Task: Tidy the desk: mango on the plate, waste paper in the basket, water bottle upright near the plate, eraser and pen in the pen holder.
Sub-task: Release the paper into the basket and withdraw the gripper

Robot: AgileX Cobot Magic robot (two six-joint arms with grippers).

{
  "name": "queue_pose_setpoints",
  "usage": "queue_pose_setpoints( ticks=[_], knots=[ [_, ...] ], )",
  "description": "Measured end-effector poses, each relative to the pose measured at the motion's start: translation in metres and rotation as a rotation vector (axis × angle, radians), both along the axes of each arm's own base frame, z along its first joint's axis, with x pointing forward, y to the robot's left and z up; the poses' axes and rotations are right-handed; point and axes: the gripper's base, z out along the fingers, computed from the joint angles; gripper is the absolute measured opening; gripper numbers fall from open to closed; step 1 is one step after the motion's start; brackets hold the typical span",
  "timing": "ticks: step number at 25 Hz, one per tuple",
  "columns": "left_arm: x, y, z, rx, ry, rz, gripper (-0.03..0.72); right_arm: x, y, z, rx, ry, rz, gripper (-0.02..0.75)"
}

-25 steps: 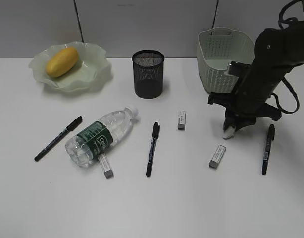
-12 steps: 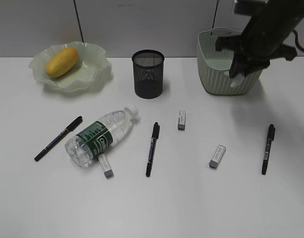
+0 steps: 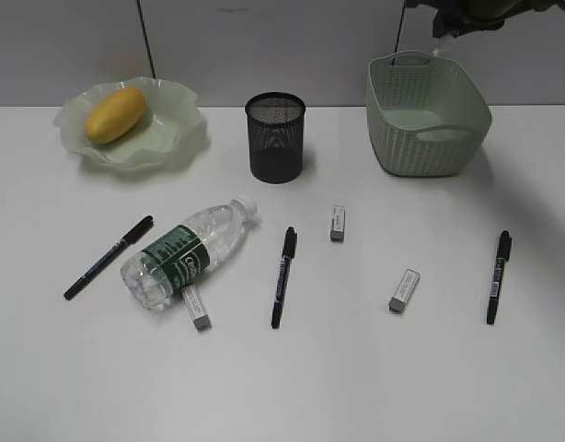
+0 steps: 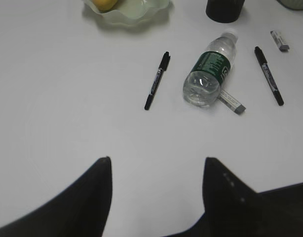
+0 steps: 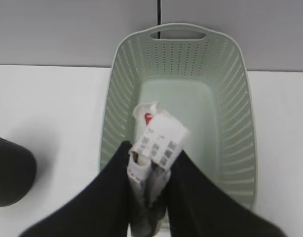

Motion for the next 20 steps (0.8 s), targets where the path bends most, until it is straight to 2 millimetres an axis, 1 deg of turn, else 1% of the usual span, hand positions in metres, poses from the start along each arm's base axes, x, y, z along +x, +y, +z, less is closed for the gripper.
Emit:
queue_pose_setpoints(
  ticks=[2, 6, 8, 10, 12, 14, 16, 18, 20],
  knots=[
    [0.0, 0.0, 0.0, 0.0, 0.0, 0.0, 0.444, 0.009, -0.002, -0.017, -0.015, -0.005, 0.002, 0.186],
    [0.0, 0.0, 0.0, 0.0, 0.0, 0.0, 0.444, 0.027, -0.007, -0.06, -0.023, 0.004, 0.002, 0.211],
    [0.0, 0.0, 0.0, 0.0, 0.0, 0.0, 0.444, 0.033, -0.007, -0.078, -0.025, 0.016, 0.004, 0.268],
    [0.0, 0.0, 0.0, 0.0, 0.0, 0.0, 0.444, 0.036, -0.008, -0.09, -0.026, 0.026, 0.003, 0.393],
    [0.0, 0.0, 0.0, 0.0, 0.0, 0.0, 0.444, 0.037, -0.008, -0.096, -0.025, 0.026, 0.005, 0.538],
    [0.0, 0.0, 0.0, 0.0, 0.0, 0.0, 0.444, 0.038, -0.007, -0.097, -0.022, 0.019, 0.007, 0.615],
    [0.0, 0.0, 0.0, 0.0, 0.0, 0.0, 0.444, 0.038, -0.007, -0.098, -0.023, 0.021, 0.007, 0.633],
    [0.0, 0.0, 0.0, 0.0, 0.0, 0.0, 0.444, 0.035, -0.009, -0.095, -0.031, 0.044, 0.0, 0.624],
    [0.0, 0.0, 0.0, 0.0, 0.0, 0.0, 0.444, 0.031, -0.011, -0.087, -0.044, 0.08, -0.01, 0.605]
  ],
)
